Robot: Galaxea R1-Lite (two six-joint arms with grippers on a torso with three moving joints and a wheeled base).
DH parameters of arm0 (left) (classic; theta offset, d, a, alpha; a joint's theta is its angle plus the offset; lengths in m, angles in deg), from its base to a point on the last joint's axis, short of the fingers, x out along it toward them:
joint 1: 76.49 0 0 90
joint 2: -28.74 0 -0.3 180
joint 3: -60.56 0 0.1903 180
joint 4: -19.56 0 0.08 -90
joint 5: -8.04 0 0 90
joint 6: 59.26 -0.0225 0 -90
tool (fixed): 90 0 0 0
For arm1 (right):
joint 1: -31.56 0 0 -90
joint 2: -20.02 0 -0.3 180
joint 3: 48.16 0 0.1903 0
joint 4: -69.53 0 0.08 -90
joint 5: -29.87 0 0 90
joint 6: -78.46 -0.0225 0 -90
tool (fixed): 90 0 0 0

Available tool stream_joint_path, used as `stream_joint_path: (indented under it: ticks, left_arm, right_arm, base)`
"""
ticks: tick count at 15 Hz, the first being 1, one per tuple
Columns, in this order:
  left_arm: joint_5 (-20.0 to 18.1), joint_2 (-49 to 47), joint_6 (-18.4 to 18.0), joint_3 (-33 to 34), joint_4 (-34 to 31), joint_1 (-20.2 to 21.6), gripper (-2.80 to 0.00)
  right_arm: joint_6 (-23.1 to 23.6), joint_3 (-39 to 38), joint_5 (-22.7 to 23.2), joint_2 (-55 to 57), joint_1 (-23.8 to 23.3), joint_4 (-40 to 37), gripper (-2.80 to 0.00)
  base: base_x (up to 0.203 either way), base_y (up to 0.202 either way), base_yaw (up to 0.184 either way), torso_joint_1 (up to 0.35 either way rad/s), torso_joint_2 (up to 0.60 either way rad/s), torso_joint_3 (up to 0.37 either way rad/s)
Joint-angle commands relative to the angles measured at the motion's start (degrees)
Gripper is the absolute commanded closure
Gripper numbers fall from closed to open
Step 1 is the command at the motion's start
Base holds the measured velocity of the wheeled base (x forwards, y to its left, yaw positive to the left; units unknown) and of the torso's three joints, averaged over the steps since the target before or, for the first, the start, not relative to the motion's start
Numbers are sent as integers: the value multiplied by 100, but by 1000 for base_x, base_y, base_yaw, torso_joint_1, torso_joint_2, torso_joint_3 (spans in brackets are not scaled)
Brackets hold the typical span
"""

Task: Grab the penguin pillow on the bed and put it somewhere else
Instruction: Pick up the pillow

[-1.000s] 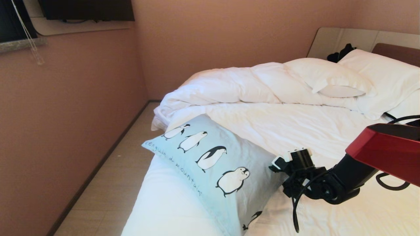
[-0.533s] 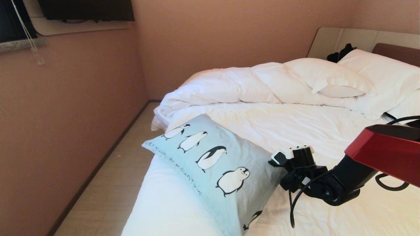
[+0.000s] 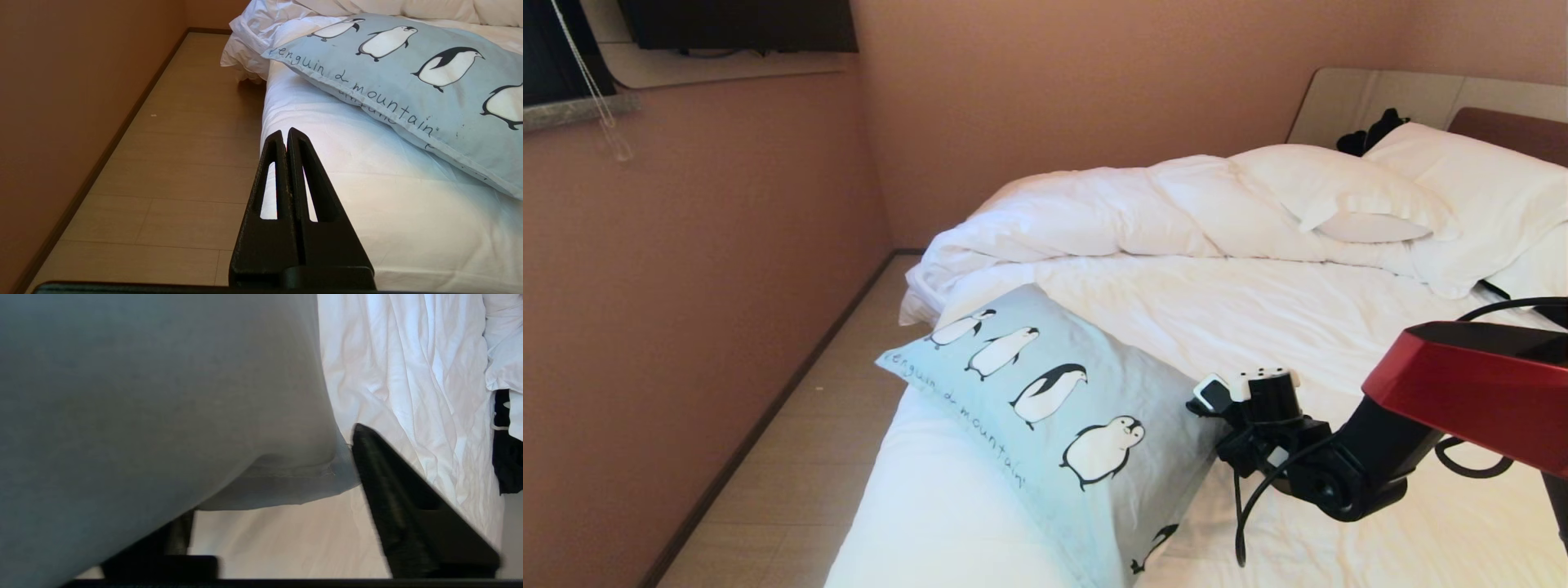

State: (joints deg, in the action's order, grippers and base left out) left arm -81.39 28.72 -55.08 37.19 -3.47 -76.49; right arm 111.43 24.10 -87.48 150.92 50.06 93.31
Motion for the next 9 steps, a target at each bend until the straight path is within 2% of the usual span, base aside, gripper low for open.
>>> stream_joint_path:
  ticks: [1, 9]
  left_arm:
    - [4, 2, 4, 18, 2, 0, 0]
    - [0, 2, 4, 18, 2, 0, 0]
  right_arm:
    - [8, -12, 2, 32, 5, 49, 0]
    - [-52, -73, 151, -74, 5, 46, 0]
  base:
    - [0, 0, 0, 0, 0, 0]
    - [0, 0, 0, 0, 0, 0]
